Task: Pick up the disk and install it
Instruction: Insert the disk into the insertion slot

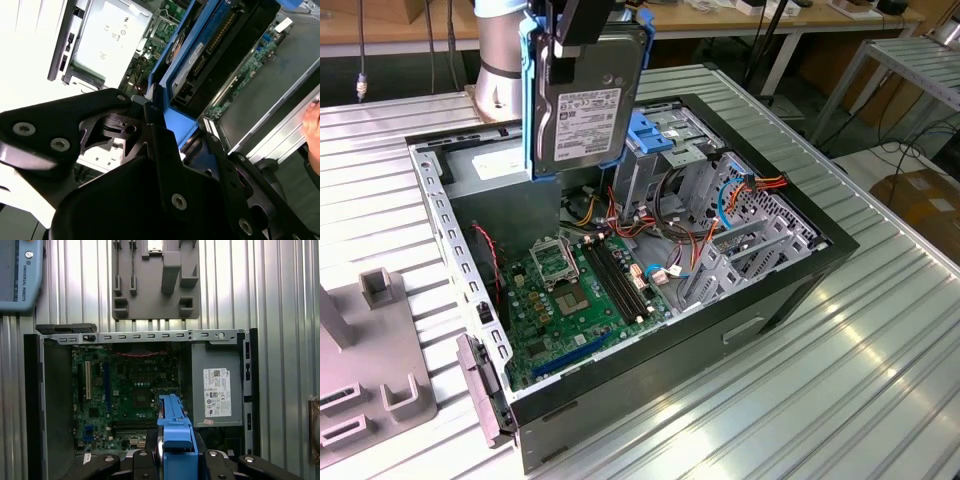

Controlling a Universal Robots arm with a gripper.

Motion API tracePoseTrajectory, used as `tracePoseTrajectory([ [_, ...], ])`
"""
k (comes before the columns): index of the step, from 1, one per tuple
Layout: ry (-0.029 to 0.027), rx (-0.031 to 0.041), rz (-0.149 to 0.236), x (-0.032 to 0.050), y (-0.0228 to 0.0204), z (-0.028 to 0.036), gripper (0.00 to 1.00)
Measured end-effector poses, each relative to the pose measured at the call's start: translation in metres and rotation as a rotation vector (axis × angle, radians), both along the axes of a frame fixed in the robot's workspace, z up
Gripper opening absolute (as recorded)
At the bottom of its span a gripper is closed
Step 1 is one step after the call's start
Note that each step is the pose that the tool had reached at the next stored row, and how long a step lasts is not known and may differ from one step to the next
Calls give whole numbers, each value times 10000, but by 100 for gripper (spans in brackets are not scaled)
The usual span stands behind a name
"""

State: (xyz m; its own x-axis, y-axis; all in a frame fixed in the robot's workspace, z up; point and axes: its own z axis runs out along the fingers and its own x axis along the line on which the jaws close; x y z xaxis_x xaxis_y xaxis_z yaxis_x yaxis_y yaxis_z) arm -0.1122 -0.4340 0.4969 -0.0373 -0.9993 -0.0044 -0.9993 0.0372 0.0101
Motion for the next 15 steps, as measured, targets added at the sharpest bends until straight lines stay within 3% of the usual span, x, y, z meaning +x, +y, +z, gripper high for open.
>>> tracePoseTrajectory([
  [15,0,-64,-1,61,-3,0,37],
])
